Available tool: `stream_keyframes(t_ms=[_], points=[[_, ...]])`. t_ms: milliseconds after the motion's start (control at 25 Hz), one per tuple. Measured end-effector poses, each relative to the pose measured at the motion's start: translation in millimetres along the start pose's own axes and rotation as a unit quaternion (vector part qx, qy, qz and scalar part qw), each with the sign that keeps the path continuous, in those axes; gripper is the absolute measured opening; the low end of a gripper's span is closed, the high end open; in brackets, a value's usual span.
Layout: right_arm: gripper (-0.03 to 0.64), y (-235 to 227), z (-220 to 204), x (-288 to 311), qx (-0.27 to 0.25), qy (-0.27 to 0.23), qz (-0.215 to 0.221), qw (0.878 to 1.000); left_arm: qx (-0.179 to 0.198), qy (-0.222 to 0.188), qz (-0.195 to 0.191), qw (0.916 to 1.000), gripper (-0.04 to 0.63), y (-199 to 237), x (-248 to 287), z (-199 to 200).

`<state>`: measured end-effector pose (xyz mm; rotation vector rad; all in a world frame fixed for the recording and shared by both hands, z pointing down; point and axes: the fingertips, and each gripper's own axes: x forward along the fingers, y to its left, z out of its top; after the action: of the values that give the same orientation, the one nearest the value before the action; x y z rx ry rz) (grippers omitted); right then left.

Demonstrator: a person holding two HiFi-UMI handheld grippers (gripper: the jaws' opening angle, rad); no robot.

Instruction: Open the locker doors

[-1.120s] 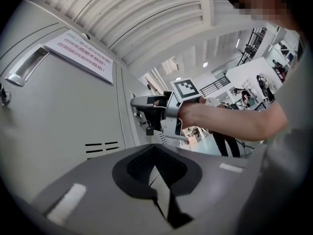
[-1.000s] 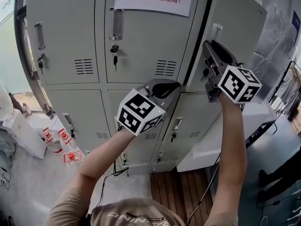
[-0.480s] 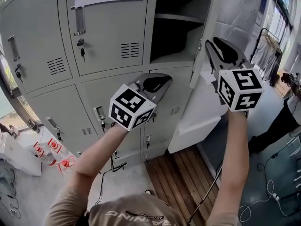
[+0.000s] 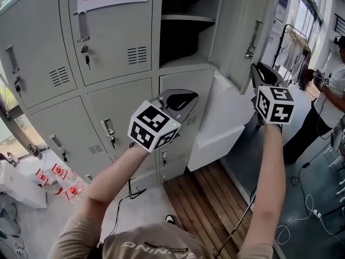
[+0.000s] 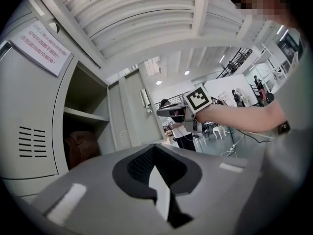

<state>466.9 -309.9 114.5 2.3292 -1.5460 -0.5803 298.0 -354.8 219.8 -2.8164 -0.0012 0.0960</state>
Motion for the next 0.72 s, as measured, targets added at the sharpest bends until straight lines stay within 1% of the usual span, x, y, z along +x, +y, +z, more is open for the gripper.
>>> stream_keyframes(t_ms=[120,280,360,440,520,640,720], points=[[0.071,5.1,-28.4,-7.4,-0.002,0.033,0.0,0.999,-0.005,0.009,0.002,0.9999,0.006,-3.0,-6.7,-9.1],[0.071,41.9,-47.8,-19.5,0.005,0.047,0.026,0.999,-0.016,0.015,0.01,0.9997,0.008,-3.3,-17.5,-23.5],[0.071,72.5,-55.0,-27.3,0.0,0.043,0.047,0.998,-0.02,0.015,0.011,0.9996,0.008,-8.3,-24.1,-35.8],[0.068,108.6,-64.2,-38.1,-0.01,0.031,0.074,0.997,-0.032,0.015,0.012,0.9993,0.007,-18.4,-33.1,-54.8],[0.026,145.3,-74.9,-50.3,-0.011,0.019,0.101,0.995,-0.057,0.021,0.018,0.998,0.007,-29.3,-44.4,-79.5],[0.017,188.0,-86.1,-67.1,0.008,-0.005,0.125,0.992,-0.093,0.032,0.03,0.9947,0.006,-37.1,-60.4,-105.1],[0.012,209.2,-96.5,-80.6,0.031,-0.019,0.134,0.99,-0.105,0.035,0.041,0.993,0.006,-45.2,-73.3,-115.1]])
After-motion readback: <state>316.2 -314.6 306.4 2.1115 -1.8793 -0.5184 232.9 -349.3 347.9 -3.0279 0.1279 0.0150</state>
